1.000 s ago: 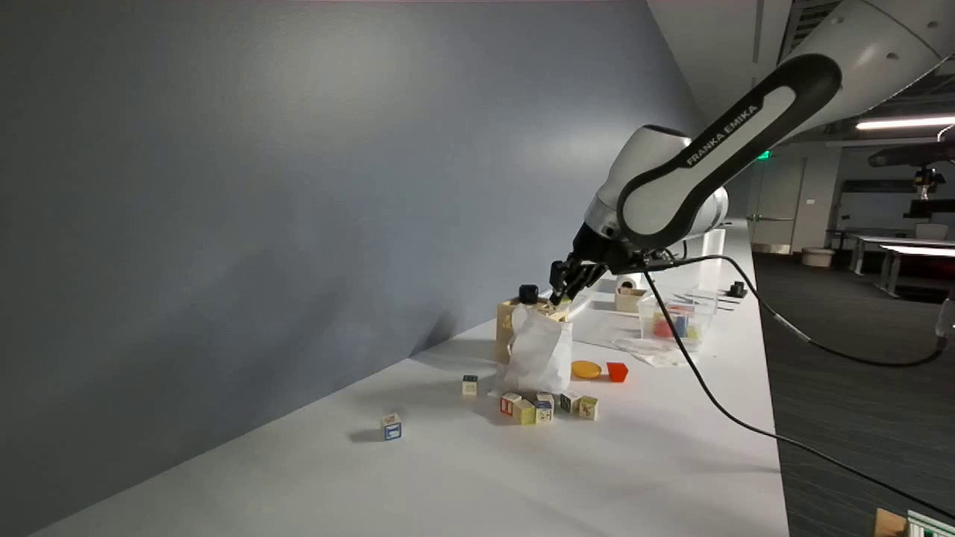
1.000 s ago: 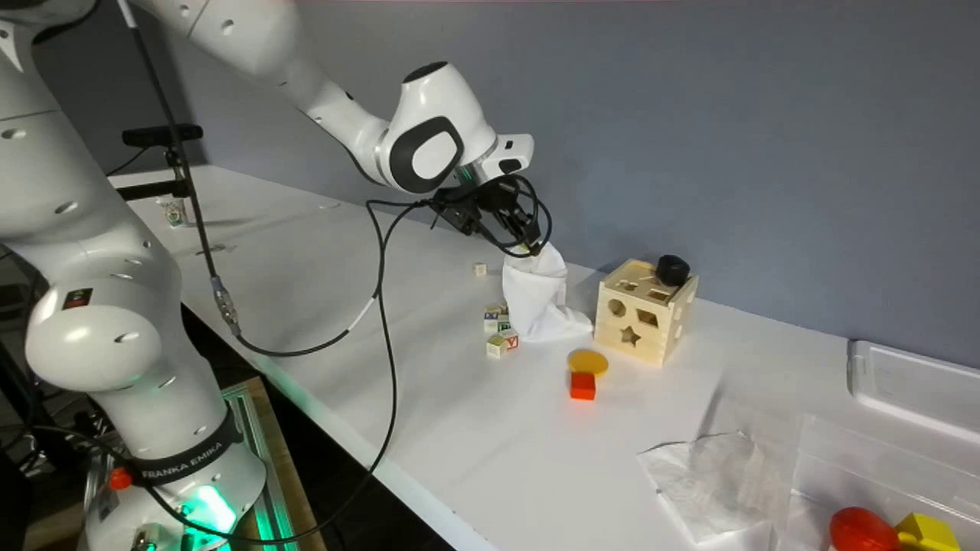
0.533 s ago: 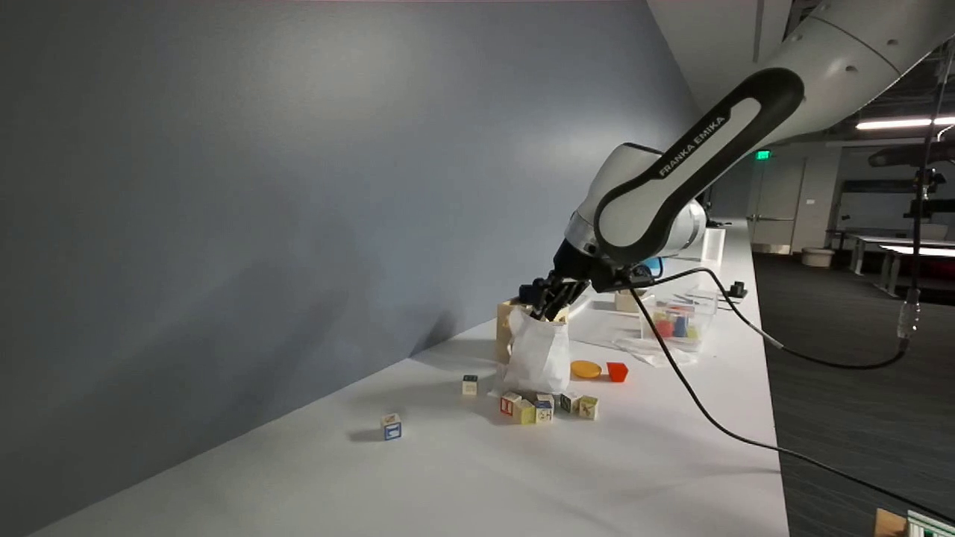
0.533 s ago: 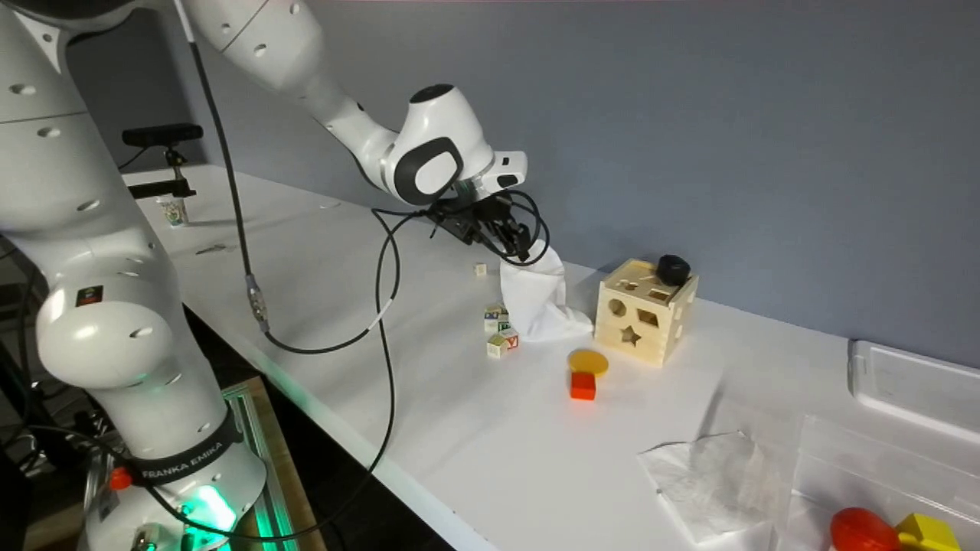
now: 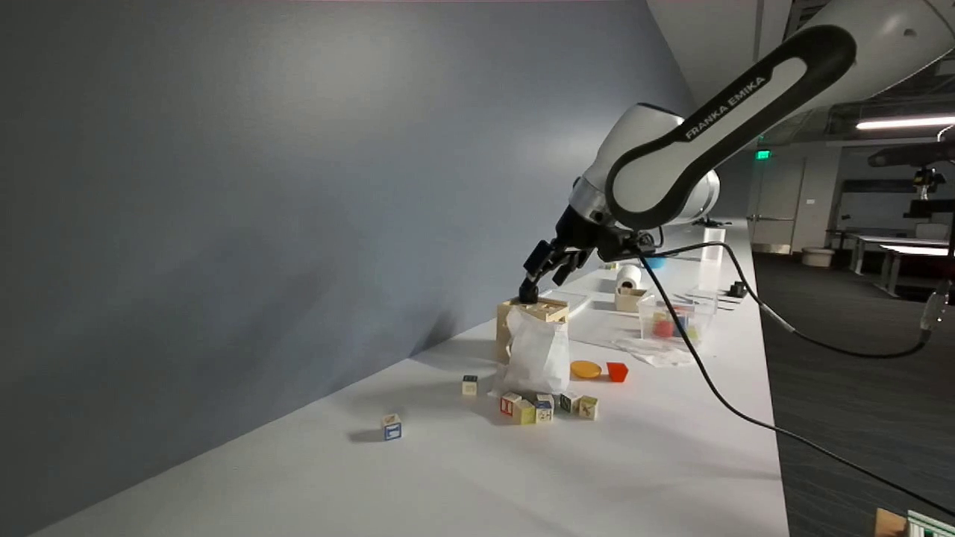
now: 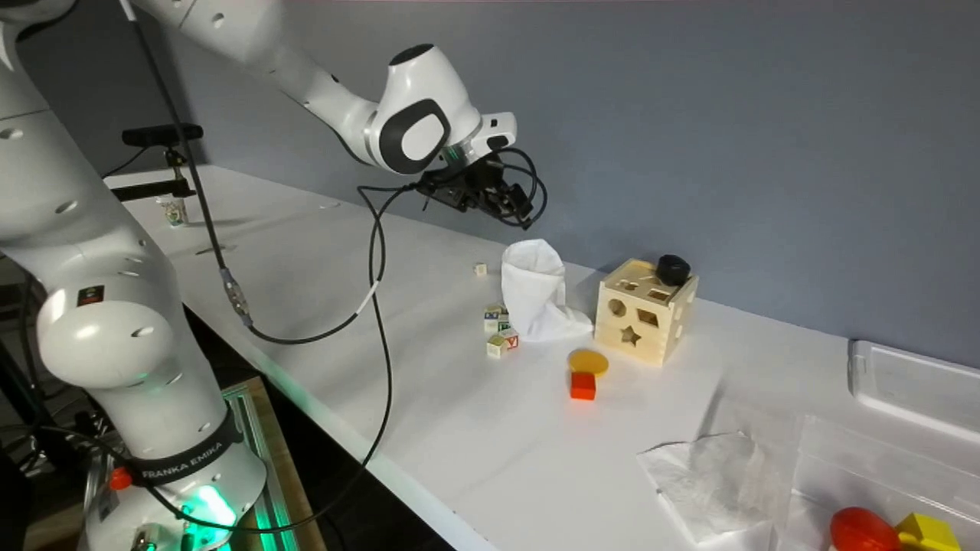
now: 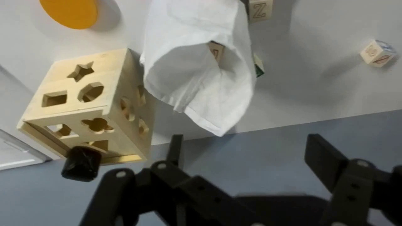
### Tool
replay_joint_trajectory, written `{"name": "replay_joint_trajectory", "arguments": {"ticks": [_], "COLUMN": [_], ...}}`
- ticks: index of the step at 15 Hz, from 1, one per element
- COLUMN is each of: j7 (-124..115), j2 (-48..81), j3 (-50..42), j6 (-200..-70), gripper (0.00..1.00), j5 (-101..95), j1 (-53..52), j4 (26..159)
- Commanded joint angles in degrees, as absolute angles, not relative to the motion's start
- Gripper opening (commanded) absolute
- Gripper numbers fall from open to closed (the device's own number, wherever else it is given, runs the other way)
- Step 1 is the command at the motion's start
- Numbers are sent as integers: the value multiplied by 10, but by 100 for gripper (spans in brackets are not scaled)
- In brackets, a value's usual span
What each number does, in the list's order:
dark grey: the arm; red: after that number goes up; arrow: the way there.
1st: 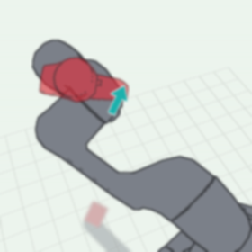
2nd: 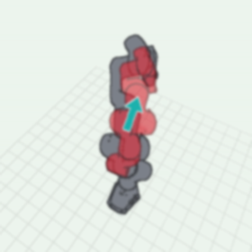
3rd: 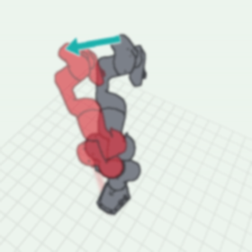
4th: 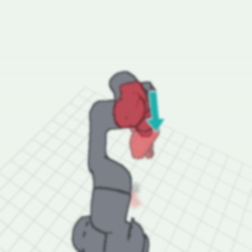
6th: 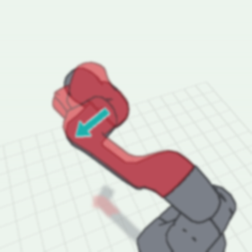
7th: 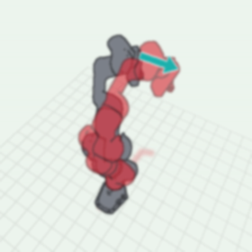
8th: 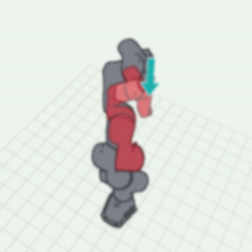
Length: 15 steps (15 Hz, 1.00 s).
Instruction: Put the contents on the table inside the plastic
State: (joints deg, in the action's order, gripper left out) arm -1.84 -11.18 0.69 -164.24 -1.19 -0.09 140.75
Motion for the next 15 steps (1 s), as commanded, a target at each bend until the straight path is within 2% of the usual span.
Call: {"name": "replay_joint_trajectory", "arguments": {"ticks": [1, 4, 9, 15], "j7": [32, 32, 18, 38], "j2": [-139, -126, -81, -34], "j3": [8, 17, 39, 41], "j6": [-1571, -1493, -1386, -1345], "gripper": [100, 100, 100, 100], "j5": [59, 106, 111, 53], "j1": [-64, -98, -99, -81], "j4": [1402, 1379, 1352, 1374]}}
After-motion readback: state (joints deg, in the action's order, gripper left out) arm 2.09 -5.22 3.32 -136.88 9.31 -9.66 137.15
